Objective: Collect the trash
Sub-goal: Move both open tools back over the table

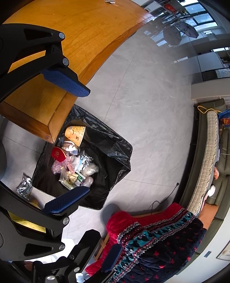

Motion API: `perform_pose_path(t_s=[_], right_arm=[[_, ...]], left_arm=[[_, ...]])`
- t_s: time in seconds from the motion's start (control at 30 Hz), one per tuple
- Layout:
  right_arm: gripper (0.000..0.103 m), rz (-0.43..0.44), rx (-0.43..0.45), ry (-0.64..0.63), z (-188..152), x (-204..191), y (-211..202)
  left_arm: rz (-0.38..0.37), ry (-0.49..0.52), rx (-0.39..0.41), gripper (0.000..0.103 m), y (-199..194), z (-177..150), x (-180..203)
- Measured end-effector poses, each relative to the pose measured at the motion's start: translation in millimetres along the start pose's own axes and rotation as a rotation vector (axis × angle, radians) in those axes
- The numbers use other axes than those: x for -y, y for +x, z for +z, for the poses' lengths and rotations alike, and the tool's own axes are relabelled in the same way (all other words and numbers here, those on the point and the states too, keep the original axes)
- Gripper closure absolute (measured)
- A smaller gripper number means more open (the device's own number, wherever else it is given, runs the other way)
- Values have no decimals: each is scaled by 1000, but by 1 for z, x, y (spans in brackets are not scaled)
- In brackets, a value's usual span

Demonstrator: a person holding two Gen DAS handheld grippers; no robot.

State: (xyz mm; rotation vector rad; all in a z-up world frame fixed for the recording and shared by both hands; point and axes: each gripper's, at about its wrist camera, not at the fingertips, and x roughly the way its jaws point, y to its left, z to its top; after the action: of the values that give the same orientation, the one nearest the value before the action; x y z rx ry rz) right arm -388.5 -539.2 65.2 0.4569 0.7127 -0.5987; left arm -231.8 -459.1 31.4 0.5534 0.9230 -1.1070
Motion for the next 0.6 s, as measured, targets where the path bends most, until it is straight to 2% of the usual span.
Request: perform_pose_path(t_s=[0.6], right_arm=[[20,129,10,-145,17,-94,4]], left_arm=[[65,-168,104,6,-59,-35,-85]])
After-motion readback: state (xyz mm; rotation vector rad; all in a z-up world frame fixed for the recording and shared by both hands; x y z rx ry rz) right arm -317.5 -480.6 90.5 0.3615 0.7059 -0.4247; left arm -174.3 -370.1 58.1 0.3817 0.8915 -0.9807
